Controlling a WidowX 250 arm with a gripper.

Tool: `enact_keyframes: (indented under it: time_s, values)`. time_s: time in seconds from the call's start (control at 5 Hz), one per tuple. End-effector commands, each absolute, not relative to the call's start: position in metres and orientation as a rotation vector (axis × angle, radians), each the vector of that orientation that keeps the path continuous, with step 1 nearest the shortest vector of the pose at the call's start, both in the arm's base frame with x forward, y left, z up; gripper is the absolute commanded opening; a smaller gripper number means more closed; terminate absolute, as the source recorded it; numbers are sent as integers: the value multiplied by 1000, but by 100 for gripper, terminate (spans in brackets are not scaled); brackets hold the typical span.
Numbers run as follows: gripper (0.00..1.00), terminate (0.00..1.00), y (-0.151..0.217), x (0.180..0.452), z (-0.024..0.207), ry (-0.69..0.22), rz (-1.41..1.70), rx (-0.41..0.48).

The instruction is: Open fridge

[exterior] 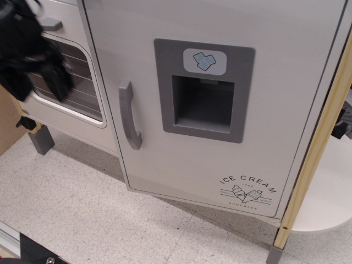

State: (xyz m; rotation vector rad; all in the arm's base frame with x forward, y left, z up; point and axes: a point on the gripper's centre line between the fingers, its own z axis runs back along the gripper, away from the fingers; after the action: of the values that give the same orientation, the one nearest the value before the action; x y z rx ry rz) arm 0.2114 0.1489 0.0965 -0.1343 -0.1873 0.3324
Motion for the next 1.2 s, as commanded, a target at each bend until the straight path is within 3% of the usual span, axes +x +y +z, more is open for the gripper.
enact_keyframes:
  time_s: [0.0,0.4,1.0]
  values:
    - [100,0,180,219,147,-329,590,-61]
    - [100,0,189,252,162,-280,799,-46]
    - [100,0,186,275,184,-370,907,-20]
